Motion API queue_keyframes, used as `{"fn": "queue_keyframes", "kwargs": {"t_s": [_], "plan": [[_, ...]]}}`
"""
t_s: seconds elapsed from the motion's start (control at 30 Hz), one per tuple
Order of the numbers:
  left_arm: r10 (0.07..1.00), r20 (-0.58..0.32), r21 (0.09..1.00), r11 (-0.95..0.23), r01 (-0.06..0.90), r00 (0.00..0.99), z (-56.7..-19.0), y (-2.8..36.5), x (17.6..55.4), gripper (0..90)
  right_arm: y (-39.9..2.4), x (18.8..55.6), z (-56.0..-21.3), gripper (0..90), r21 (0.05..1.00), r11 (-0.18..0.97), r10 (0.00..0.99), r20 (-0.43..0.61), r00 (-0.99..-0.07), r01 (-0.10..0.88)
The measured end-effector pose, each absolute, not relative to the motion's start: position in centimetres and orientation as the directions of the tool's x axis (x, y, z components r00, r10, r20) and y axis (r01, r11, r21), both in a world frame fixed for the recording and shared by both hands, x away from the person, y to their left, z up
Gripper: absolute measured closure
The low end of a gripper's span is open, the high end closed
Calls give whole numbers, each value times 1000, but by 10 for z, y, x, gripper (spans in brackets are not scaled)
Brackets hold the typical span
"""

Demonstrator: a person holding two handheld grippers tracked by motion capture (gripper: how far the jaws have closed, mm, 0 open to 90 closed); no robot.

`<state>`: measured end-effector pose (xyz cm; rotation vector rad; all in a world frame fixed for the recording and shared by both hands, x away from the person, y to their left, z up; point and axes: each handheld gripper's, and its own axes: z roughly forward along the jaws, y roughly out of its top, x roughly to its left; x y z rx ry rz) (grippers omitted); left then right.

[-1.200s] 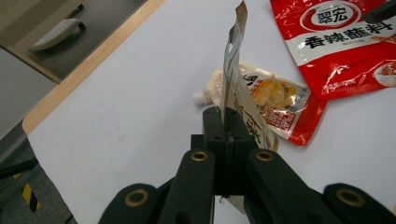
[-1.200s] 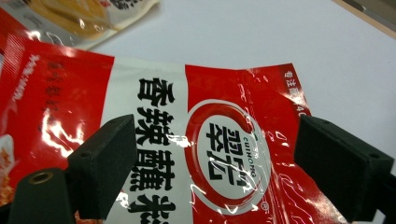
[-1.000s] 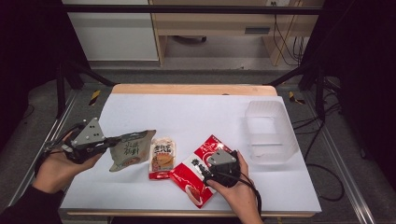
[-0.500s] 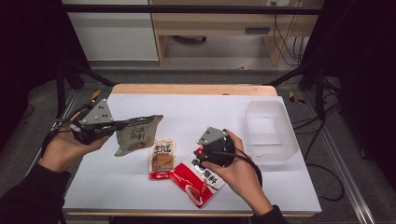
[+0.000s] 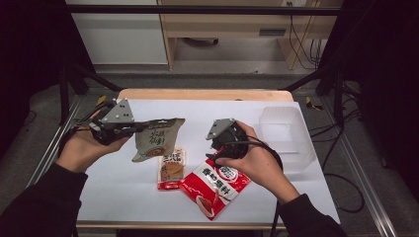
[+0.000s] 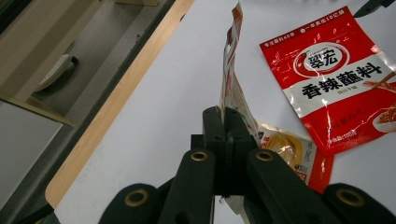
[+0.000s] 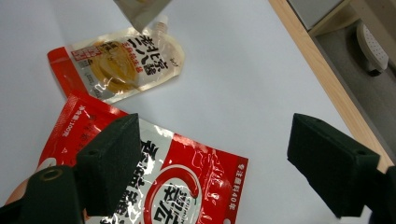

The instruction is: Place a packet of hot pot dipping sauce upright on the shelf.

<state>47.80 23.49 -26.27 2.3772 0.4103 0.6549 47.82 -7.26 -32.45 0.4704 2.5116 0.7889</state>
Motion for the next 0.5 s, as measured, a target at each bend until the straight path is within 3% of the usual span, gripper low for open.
{"fn": "queue_keyframes", "kwargs": {"t_s": [0.3, 0.5], "plan": [[426, 337, 660, -743, 113, 840, -263, 222, 486, 900, -61, 476, -316, 142, 581, 797, 413, -330, -849, 162], [401, 334, 659, -746, 92, 853, -263, 212, 485, 900, -58, 477, -308, 182, 578, 803, 407, -349, -844, 147]]}}
